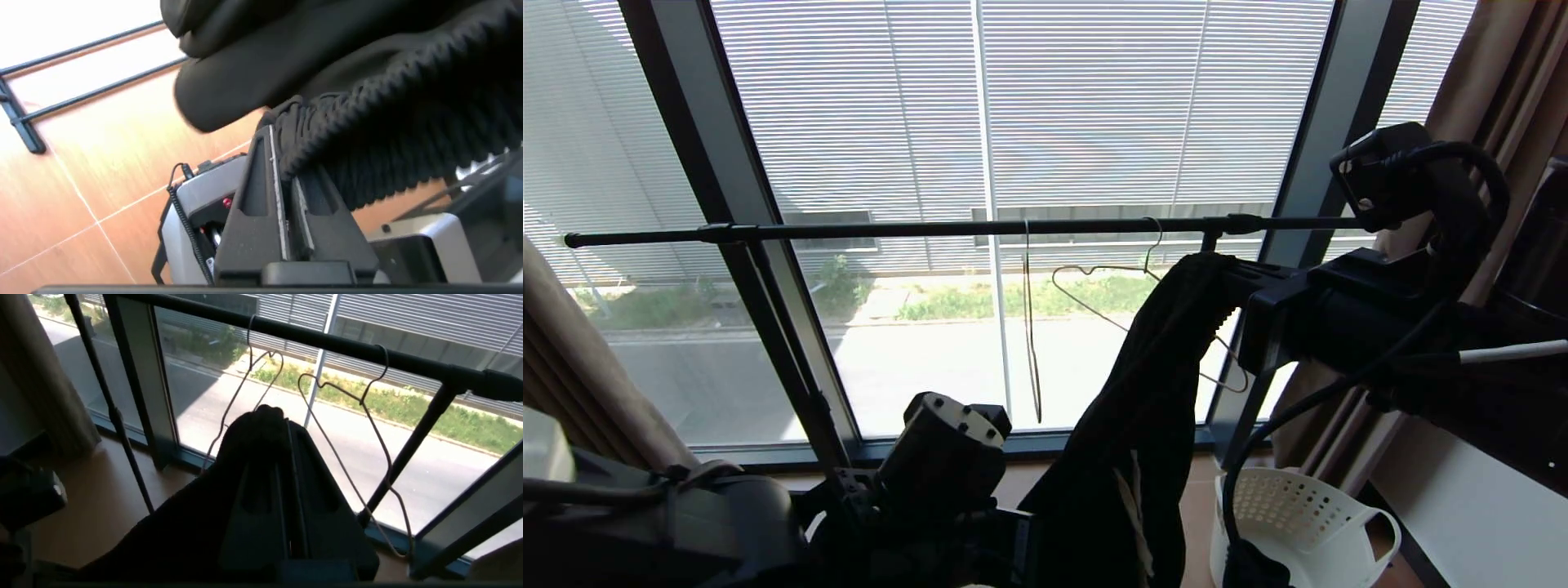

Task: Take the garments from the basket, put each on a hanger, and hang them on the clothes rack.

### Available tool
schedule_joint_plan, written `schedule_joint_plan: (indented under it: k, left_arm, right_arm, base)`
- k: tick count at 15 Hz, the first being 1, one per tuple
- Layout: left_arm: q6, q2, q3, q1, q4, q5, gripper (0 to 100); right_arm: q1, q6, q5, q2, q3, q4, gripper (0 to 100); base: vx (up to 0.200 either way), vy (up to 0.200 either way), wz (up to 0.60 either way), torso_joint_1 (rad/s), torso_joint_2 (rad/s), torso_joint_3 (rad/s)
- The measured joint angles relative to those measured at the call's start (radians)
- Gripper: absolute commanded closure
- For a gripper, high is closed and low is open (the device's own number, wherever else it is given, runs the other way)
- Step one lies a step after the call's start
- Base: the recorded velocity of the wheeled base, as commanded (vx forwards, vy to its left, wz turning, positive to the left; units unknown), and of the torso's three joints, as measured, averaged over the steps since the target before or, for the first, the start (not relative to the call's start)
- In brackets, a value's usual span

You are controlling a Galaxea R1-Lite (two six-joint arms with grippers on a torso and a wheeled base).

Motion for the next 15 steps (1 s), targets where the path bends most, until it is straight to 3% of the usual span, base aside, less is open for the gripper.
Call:
schedule_joint_plan:
  k: [4,8,10,15]
  left_arm:
    - [0.005,-0.236,0.1,0.059,0.008,0.046,100]
    - [0.037,-0.338,0.081,0.144,0.029,0.071,100]
    - [0.056,-0.355,0.023,0.156,0.098,0.089,100]
    - [0.082,-0.383,-0.153,0.159,0.43,0.101,100]
  right_arm:
    - [-0.085,-0.051,-0.001,0.045,-0.006,-0.003,100]
    - [-0.097,-0.055,-0.013,0.069,0.008,-0.002,100]
    - [-0.095,-0.056,-0.015,0.075,0.017,-0.002,100]
    - [-0.09,-0.06,-0.034,0.073,0.039,-0.002,100]
  base:
    - [0.0,0.0,0.0,0.0,0.0,0.0]
    - [0.0,0.0,0.0,0.0,0.0,0.0]
    - [0.0,0.0,0.0,0.0,0.0,0.0]
    - [0.0,0.0,0.0,0.0,0.0,0.0]
